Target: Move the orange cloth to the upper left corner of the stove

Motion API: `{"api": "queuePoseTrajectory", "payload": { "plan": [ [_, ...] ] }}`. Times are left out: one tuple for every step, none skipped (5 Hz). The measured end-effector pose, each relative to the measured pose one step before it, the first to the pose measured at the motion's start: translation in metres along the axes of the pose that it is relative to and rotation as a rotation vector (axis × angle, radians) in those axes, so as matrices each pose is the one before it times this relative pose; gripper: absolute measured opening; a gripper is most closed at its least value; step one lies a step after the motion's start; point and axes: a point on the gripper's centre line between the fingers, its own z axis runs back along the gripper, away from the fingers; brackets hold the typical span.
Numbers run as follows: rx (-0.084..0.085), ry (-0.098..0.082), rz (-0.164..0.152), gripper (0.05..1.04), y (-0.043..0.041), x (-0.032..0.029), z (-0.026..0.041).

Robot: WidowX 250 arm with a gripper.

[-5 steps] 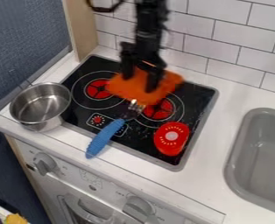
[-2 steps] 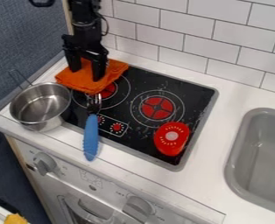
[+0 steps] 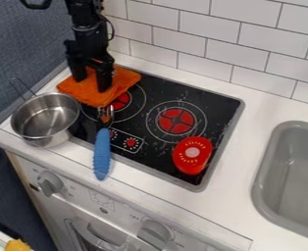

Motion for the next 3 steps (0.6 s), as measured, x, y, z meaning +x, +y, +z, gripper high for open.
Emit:
{"api": "queuePoseTrajectory", "payload": {
  "plan": [
    [0.0202, -0.0712, -0.0067, 0.999, -0.00303, 0.00484, 0.02943],
    [-0.012, -0.0075, 0.013, 0.999, -0.00098, -0.00084, 0.00995],
    [0.0021, -0.0085, 0.0104, 0.999, 0.00225, -0.00534, 0.00717]
  ]
}}
